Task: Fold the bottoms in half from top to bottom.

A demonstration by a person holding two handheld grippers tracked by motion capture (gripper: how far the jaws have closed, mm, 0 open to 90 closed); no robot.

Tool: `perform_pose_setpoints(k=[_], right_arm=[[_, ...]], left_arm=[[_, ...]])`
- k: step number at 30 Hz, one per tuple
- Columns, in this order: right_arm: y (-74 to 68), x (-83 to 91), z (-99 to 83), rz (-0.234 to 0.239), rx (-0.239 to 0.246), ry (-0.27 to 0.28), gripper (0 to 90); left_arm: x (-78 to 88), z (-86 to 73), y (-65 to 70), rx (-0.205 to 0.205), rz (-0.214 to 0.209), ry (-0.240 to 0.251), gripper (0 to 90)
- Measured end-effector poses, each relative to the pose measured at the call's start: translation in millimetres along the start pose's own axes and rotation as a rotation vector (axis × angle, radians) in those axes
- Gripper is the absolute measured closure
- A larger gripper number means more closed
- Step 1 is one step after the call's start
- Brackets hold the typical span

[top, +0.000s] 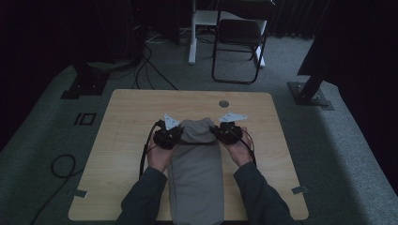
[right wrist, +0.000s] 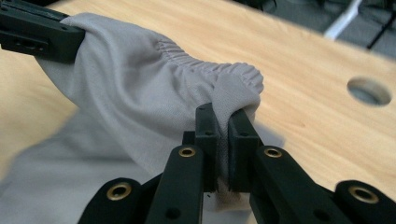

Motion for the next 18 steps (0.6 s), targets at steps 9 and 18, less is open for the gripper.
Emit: perform_pose_setpoints(k=[9,18], right_arm=[[-38.0,53.3,-53.8,0.111,0.061,-0.033,85.4],[-59.3,25.6,-115.2,0.127,0.039,-0.218,85.0]], left_arm=[[38.9,-70.0,56.1,-0.052,-0.043,-0.078,86.6],[5.3,-122.4,52.2,0.037,-0.071,-0.217,86.6]])
Point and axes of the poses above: each handheld gripper's, and its own axes: x roughly backward along the jaws, z roughly out of its top, y roughly to its right, the point moved 1 cm from there along -x, roughly forward along the jaws, and after that the axes turned 7 degrees about -z, right-handed, at the moved point
